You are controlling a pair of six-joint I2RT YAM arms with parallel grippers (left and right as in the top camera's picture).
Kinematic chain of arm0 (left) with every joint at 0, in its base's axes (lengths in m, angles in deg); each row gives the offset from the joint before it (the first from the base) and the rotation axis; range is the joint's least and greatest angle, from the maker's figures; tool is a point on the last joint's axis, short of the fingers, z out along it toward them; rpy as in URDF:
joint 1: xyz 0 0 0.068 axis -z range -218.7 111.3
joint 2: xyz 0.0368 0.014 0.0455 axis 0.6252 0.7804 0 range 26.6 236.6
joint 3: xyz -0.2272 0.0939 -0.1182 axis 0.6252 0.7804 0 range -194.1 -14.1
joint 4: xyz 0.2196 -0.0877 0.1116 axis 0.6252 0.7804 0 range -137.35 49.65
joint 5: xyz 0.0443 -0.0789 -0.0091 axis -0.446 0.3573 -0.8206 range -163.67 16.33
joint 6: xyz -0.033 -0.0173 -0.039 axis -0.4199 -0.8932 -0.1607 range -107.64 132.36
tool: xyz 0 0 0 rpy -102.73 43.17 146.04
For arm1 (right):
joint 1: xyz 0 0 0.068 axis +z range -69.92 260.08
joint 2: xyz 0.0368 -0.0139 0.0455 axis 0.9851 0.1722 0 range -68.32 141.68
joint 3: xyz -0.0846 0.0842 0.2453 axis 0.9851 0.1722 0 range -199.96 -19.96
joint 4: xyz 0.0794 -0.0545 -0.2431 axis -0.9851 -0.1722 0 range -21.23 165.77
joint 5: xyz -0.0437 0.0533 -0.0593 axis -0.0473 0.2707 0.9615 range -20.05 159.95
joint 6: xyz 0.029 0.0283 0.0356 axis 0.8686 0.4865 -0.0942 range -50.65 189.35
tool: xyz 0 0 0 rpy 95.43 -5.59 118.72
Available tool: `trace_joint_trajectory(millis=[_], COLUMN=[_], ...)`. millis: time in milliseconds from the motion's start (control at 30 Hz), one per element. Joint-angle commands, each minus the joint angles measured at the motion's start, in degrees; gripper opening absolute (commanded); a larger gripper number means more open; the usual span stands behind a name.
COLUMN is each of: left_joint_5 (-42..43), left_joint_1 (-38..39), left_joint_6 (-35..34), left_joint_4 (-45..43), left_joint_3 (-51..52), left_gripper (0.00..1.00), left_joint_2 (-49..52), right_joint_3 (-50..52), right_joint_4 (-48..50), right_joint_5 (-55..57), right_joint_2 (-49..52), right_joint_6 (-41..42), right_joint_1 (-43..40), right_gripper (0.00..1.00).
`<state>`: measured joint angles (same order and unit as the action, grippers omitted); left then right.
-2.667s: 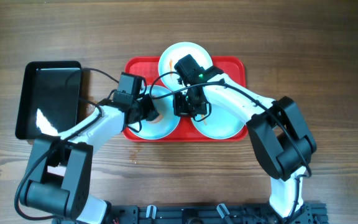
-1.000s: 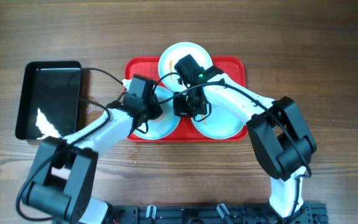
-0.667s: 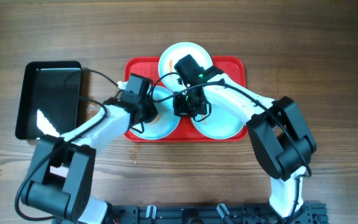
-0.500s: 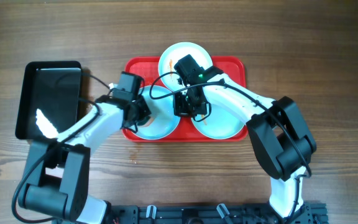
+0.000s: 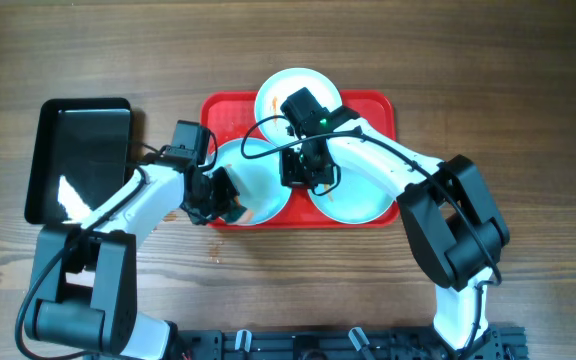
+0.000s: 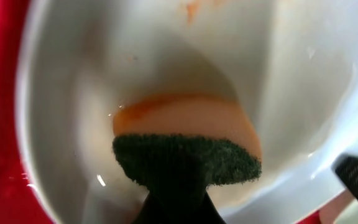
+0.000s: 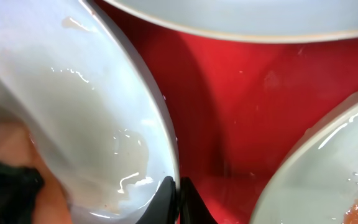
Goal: Clean dirty plates on tray and stack at the side
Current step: 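Wipe the sponge around the left plate's inner rim with the left gripper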
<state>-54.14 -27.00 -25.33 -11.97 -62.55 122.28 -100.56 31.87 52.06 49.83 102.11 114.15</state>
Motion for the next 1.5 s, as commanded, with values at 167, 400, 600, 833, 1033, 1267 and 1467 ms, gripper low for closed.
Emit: trace_joint_trajectory(millis=[167,400,600,833,1033,1267,1467], left_joint_5=[2.49,-0.59,-7.52,-15.37,-21.29,-19.85,-3.72], left_joint_1=[1.57,1.57,2.73,5.2,5.14,4.59,4.83], left_joint_6=[-0.07,-0.09,-0.09,1.05,1.03,-2.25,-2.23], left_joint_4=[-9.05,-18.25,-19.96,-19.96,-14.88,-3.28,-1.44], left_joint_3=[1.9,1.9,1.95,1.95,1.95,1.95,1.95], left_gripper=[0.04,0.04,0.04,0.04,0.04,0.04,0.04], left_joint_2=[1.05,1.07,1.07,1.09,1.09,1.01,1.01], right_joint_3=[0.63,0.63,0.63,0.63,0.63,0.63,0.63], right_joint_4=[-0.24,-0.24,-0.04,-0.07,-0.5,-0.07,0.39], right_joint_5=[0.96,0.96,0.96,0.94,0.96,0.96,0.94], right_joint_2=[1.66,1.66,1.66,1.66,1.66,1.66,1.66], right_joint_6=[-1.09,-1.09,-1.07,-1.09,-1.09,-1.07,-0.59], right_joint_1=[0.26,0.26,0.26,0.26,0.26,0.26,0.26], right_gripper=[0.04,0.04,0.04,0.04,0.04,0.04,0.04])
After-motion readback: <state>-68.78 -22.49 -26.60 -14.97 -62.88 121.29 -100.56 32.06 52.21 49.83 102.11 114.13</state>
